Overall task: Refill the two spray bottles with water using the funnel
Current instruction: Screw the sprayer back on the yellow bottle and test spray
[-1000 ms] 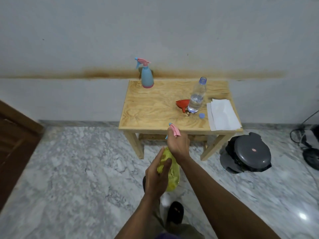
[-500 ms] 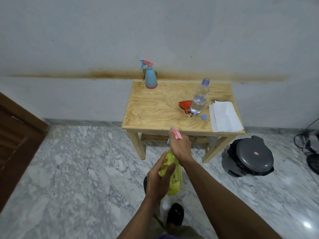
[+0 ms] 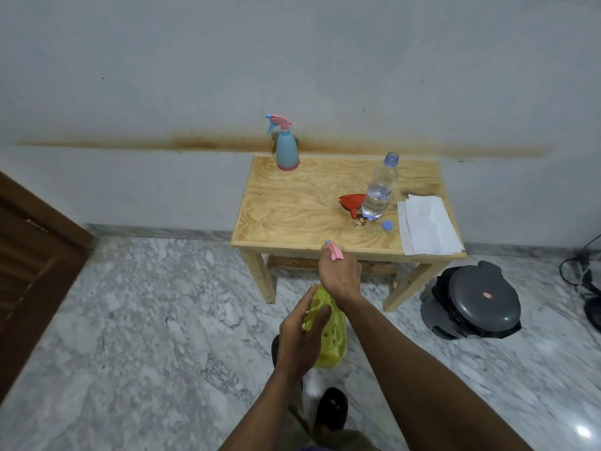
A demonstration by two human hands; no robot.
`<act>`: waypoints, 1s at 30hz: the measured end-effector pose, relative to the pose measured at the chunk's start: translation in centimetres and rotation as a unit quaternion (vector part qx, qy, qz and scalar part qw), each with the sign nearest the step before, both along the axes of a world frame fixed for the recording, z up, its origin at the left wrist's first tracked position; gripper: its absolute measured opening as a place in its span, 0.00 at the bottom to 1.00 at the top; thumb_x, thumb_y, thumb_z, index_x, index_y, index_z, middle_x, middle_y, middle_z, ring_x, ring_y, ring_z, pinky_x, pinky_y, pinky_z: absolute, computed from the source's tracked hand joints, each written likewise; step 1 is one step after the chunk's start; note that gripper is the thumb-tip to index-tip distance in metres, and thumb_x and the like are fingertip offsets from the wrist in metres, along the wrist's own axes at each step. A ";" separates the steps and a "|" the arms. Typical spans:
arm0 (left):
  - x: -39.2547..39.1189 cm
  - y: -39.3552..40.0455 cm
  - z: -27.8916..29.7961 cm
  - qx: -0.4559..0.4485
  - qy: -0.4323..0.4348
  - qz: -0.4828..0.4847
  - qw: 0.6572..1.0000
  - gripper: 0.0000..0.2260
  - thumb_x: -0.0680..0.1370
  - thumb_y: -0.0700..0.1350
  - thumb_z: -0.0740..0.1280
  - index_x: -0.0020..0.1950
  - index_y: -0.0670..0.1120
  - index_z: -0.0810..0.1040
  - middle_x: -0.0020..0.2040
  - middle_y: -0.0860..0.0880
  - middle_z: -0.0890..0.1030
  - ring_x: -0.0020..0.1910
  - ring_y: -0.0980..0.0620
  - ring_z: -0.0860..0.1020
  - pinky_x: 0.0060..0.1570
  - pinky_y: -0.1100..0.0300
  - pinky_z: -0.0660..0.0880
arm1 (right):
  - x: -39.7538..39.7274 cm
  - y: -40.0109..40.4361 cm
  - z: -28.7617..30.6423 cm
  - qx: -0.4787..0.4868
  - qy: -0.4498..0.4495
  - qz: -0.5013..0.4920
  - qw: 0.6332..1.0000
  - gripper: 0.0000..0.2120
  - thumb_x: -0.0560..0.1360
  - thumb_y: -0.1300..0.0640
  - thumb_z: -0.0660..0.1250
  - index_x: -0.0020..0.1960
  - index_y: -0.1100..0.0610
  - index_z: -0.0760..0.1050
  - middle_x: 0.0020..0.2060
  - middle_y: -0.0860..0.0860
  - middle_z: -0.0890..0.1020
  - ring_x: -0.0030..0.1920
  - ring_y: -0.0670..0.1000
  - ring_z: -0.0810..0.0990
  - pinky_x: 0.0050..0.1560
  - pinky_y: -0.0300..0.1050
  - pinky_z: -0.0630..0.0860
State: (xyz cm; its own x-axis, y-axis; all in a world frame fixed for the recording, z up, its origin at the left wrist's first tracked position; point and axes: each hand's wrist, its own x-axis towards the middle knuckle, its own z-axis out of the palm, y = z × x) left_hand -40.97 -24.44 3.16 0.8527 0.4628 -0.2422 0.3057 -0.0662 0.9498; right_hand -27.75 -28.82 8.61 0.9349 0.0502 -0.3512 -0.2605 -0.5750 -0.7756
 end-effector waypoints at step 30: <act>3.1 1.8 1.3 -0.008 -0.029 0.043 0.999 0.24 0.78 0.58 0.69 0.73 0.58 0.71 0.56 0.78 0.76 0.59 0.75 0.75 0.51 0.75 0.72 | 3.5 3.5 0.4 -0.014 -0.041 0.100 0.994 0.21 0.81 0.45 0.53 0.42 0.59 0.72 0.46 0.63 0.81 0.50 0.63 0.77 0.51 0.53 0.71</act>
